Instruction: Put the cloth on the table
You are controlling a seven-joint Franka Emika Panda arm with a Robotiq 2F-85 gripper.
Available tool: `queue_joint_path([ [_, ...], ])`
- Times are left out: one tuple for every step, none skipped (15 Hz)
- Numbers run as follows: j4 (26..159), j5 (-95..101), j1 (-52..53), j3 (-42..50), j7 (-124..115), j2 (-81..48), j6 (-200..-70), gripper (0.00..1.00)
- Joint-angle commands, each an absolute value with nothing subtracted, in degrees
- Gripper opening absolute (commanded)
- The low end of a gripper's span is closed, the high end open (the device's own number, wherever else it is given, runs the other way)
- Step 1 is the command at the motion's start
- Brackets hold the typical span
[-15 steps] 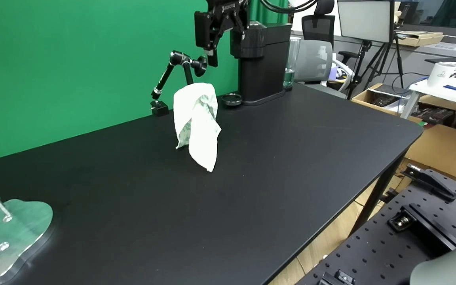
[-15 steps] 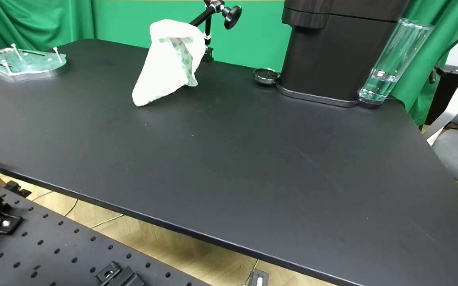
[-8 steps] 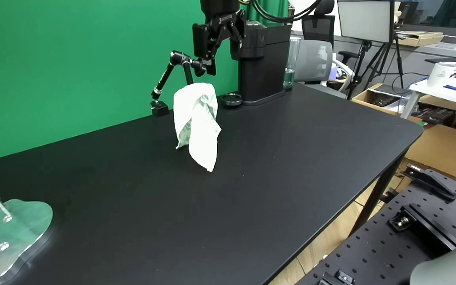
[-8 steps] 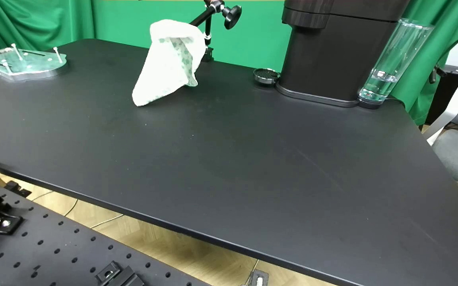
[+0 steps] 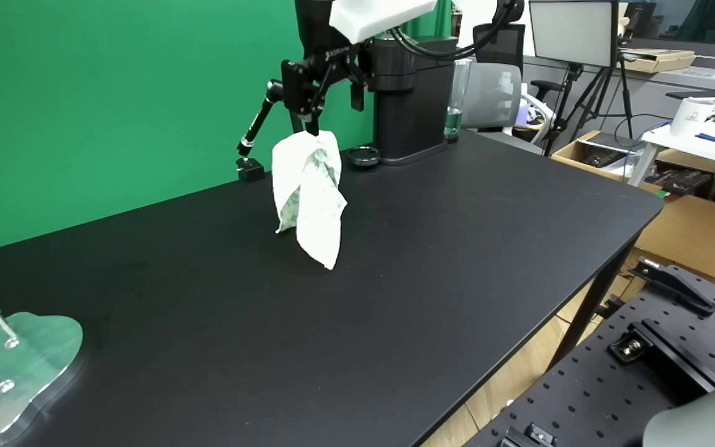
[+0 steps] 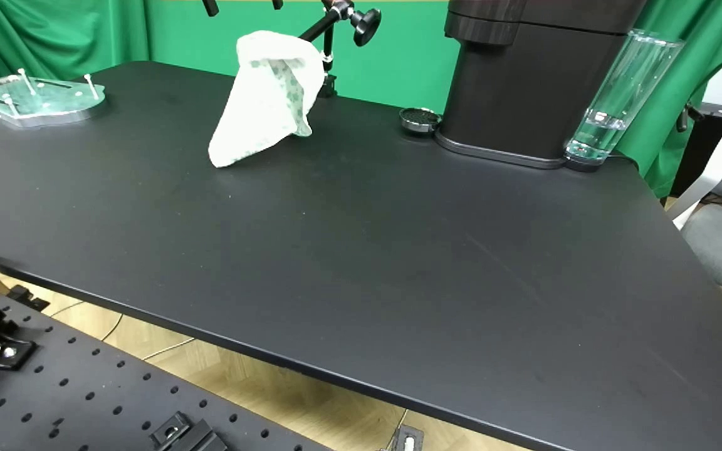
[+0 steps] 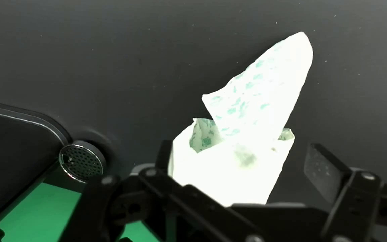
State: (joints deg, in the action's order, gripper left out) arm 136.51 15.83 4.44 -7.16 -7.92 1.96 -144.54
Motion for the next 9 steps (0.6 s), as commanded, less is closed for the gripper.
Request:
queue_joint_path([
  [137.11, 20.65, 4.62, -6.95, -14.66, 0.98, -147.10, 1.00],
  [136.99, 21.57, 4.63, -6.83, -15.59, 0.53, -147.13, 1.00],
  [136.88, 22.15, 4.69, -6.73, -16.27, 0.14, -147.17, 1.00],
  [136.76, 22.47, 4.76, -6.62, -16.73, -0.37, -147.18, 1.00],
  [136.62, 22.99, 4.85, -6.52, -17.27, -0.89, -147.01, 1.00],
  [136.45, 23.17, 4.96, -6.45, -17.30, -1.45, -146.78, 1.00],
  [136.24, 23.76, 5.08, -6.38, -17.68, -2.04, -146.70, 1.00],
  [136.07, 23.76, 5.21, -6.33, -17.74, -2.54, -146.69, 0.83],
  [135.86, 23.82, 5.34, -6.27, -17.71, -3.02, -146.83, 0.74],
])
